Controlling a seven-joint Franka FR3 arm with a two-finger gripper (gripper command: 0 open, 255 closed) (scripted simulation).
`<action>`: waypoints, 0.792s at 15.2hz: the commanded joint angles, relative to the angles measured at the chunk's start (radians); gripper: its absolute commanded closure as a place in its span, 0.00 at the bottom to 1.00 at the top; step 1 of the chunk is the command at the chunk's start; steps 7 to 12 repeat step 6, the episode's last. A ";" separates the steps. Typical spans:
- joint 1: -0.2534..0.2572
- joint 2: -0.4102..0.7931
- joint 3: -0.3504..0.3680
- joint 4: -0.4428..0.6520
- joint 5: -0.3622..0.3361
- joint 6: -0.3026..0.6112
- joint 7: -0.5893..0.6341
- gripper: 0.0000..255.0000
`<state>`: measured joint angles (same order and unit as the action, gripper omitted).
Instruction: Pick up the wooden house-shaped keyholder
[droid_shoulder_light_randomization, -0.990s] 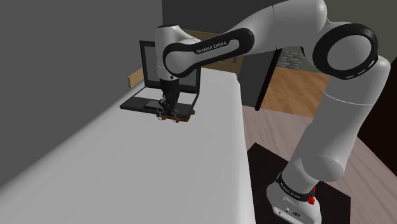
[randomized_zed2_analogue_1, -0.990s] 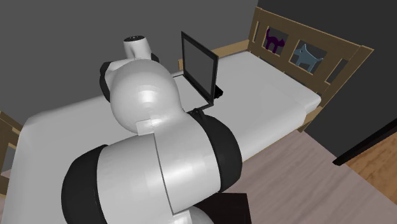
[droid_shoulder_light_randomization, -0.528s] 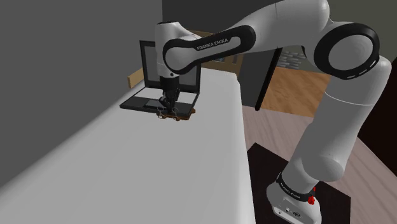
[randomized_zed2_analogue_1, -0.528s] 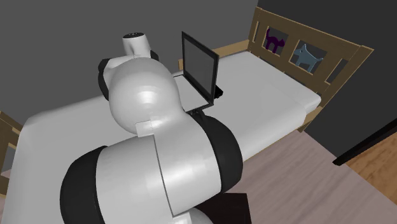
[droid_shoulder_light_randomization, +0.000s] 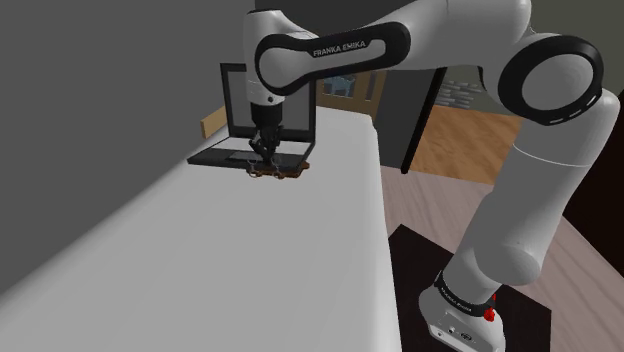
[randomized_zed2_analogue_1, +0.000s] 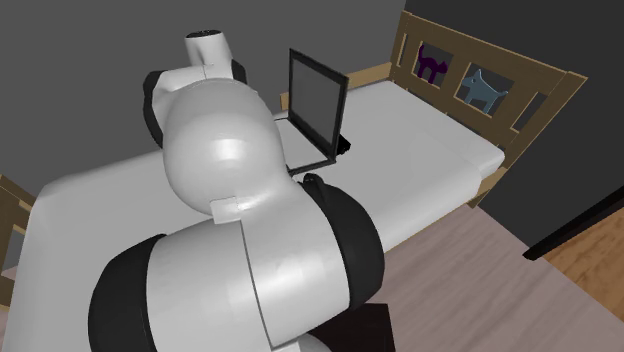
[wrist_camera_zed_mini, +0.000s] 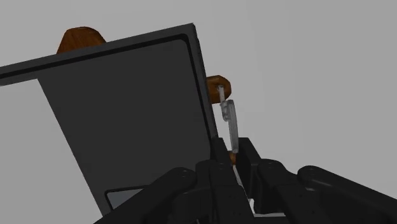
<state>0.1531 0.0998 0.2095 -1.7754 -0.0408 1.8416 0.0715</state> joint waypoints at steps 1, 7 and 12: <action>0.001 -0.002 0.001 0.028 0.000 -0.028 0.001 1.00; 0.001 -0.005 0.001 0.068 0.001 -0.070 0.000 1.00; 0.001 -0.005 0.001 0.068 0.001 -0.070 0.000 1.00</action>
